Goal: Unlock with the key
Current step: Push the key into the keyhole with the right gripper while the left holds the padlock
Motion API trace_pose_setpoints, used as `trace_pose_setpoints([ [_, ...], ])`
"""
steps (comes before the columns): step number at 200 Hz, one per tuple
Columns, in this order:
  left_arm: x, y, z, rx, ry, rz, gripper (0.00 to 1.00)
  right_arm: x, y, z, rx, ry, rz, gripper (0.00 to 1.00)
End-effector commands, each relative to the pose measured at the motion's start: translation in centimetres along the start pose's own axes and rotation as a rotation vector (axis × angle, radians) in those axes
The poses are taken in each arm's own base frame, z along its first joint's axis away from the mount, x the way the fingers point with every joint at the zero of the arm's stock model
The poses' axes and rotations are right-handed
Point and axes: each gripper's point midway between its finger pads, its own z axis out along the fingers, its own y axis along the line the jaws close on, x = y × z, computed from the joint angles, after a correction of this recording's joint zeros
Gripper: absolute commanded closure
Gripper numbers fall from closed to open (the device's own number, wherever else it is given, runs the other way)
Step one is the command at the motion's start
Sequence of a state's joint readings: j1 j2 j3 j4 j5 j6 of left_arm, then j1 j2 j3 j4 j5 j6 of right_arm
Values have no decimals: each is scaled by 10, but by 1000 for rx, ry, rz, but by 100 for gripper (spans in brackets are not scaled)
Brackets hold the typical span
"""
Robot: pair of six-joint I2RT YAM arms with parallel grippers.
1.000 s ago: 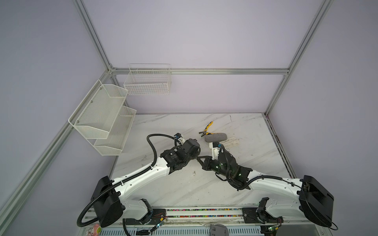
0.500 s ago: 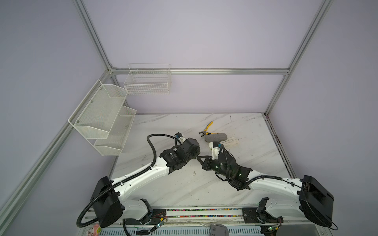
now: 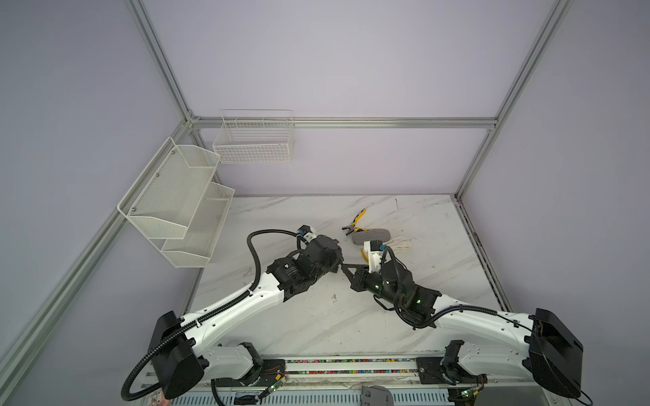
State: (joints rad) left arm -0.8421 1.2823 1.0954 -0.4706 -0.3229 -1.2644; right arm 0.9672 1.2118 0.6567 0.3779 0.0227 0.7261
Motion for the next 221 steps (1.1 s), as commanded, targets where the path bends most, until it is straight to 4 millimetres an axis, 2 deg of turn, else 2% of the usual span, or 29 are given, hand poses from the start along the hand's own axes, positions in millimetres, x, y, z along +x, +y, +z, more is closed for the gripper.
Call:
trace_pose_setpoints([
  [1, 5, 5, -1, 6, 13, -15, 100, -22, 17, -4, -24, -65, -22, 100],
  [46, 5, -6, -7, 51, 37, -28, 100, -11, 12, 6, -20, -29, -23, 100],
  [77, 8, -10, -9, 66, 54, -21, 100, -14, 16, 8, -26, -31, -35, 100],
  [100, 9, -7, -9, 62, 60, -5, 100, -21, 23, 2, -37, -44, -33, 100],
  [121, 15, -4, -8, 55, 88, 16, 100, -32, 28, -6, -42, -79, -38, 100],
  [145, 23, -1, -6, 48, 125, 43, 100, -32, 31, -4, -44, -68, -39, 100],
  [192, 51, -16, -10, 89, 212, 82, 100, -45, 37, 3, -46, -89, -28, 100],
  [221, 39, -18, -13, 98, 155, 89, 100, -38, 37, 7, -54, -62, -47, 100],
])
